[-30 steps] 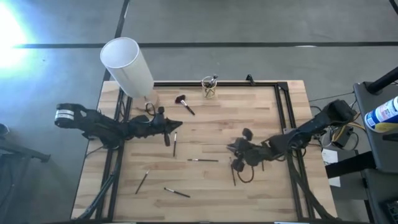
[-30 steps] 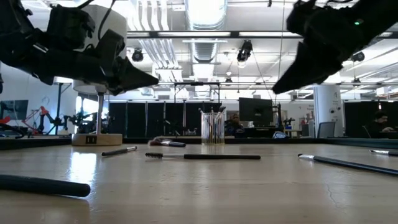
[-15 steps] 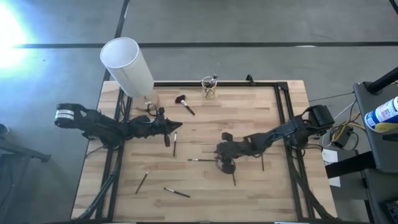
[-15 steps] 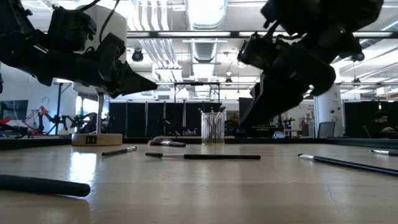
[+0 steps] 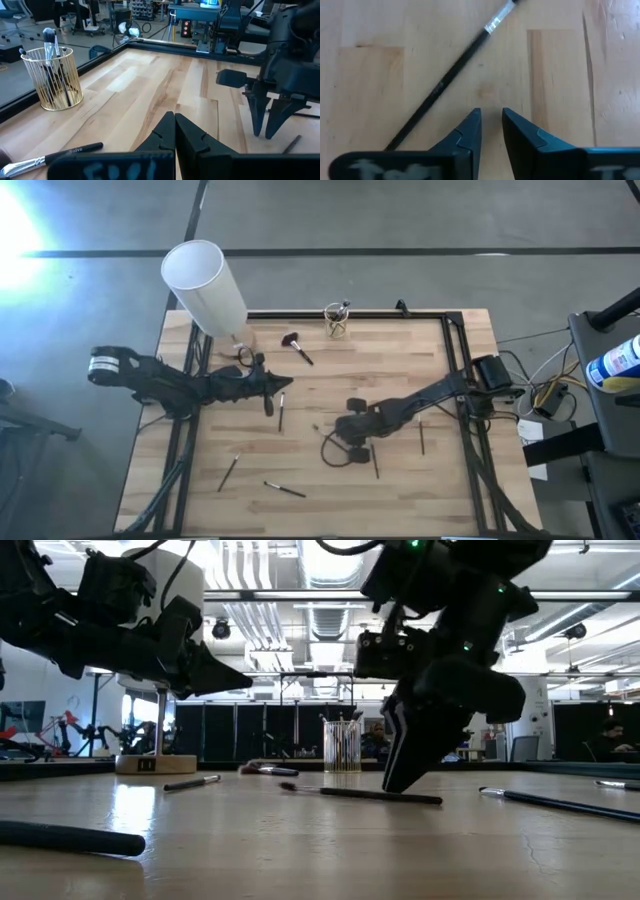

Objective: Put items in baskets/containers
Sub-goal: Put the lash brush into the gold container

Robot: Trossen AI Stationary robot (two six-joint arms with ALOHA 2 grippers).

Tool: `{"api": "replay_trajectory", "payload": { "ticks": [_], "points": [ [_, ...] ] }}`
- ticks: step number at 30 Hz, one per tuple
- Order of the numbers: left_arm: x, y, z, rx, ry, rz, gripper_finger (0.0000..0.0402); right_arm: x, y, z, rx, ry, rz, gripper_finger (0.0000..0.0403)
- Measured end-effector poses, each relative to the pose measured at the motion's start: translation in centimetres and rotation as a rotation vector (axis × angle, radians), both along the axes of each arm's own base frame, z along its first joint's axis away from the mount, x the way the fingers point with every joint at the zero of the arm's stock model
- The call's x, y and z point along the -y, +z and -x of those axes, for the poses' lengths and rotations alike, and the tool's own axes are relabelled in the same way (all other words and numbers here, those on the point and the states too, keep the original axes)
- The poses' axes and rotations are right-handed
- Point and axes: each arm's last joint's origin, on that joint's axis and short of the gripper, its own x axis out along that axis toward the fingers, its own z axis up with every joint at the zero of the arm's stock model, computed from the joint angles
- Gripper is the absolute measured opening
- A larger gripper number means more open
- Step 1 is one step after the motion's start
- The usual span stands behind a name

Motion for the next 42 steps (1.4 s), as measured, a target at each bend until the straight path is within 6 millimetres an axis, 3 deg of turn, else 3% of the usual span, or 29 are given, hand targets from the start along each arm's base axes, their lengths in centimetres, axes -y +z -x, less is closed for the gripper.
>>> {"api": "replay_trajectory", "payload": {
  "ticks": [9, 16, 23, 31, 42],
  "points": [
    [0.0, -0.2, 0.0, -0.018, 0.004, 0.026, 0.0000, -0.3, 0.9, -1.2, -0.082, -0.076, -0.006, 0.0050],
    [0.0, -0.3, 0.0, -0.022, 0.004, 0.028, 0.0000, -0.6, 3.4, -2.1, -0.002, -0.193, -0.090, 0.0086],
    [0.0, -0.3, 0.0, -0.026, 0.005, 0.031, 0.0000, -0.7, 2.1, -2.3, -0.035, -0.245, -0.133, 0.0121],
    [0.0, -0.3, 0.0, -0.025, 0.007, 0.038, 0.0000, -1.0, 0.4, -3.0, -0.085, -0.248, -0.148, 0.0128],
    [0.0, -0.4, 0.0, -0.027, 0.008, 0.042, 0.0000, -1.8, 3.2, -3.8, -0.016, -0.230, -0.170, 0.0128]
  ]
}}
